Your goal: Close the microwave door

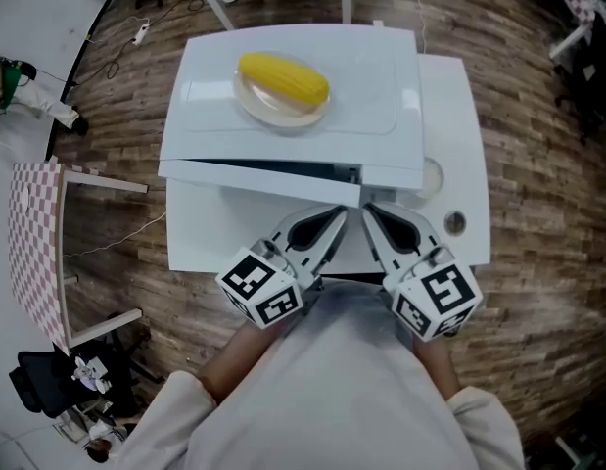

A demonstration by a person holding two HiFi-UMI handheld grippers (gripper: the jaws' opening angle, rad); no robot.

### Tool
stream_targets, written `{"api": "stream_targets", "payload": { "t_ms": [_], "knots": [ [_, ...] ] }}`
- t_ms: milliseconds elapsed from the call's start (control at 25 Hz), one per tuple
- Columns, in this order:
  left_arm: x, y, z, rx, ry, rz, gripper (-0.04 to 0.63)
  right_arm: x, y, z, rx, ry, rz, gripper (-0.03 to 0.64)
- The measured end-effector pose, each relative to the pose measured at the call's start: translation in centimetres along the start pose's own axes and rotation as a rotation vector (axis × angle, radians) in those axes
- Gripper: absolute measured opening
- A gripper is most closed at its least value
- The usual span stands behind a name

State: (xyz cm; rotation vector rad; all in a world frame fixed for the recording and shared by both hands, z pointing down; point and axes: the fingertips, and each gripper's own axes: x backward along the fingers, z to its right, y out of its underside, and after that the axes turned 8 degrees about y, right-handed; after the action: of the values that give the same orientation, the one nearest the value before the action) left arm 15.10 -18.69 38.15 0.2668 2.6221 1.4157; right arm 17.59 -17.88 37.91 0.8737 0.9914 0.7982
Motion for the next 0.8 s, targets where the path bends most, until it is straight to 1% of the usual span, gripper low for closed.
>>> {"api": "stream_targets", "payload": {
  "t_ms": [160,480,680,800],
  "knots": [
    [-0.7,-0.3,0.2,-0.004,0.019,-0.005,0.02,0.1,-0.3,0.5,-0.005,0.018,0.006,0.021],
    [-1.5,-0.5,-0.1,-0.004,0.014,-0.002,0.02,-0.1,-0.6,1.4,-0.015,0.035,0.007,0.021],
    [-1.5,-0.5,0.0,-0.056,0.009,-0.011,0.02,-0.3,-0.4,1.5,-0.014,0.03,-0.001,0.021],
    [-1.6,-0.1,-0.2,-0.061,0.002,-0.019,0.018,-0.4,-0.5,1.5,-0.01,0.022,0.0,0.021]
  ]
}}
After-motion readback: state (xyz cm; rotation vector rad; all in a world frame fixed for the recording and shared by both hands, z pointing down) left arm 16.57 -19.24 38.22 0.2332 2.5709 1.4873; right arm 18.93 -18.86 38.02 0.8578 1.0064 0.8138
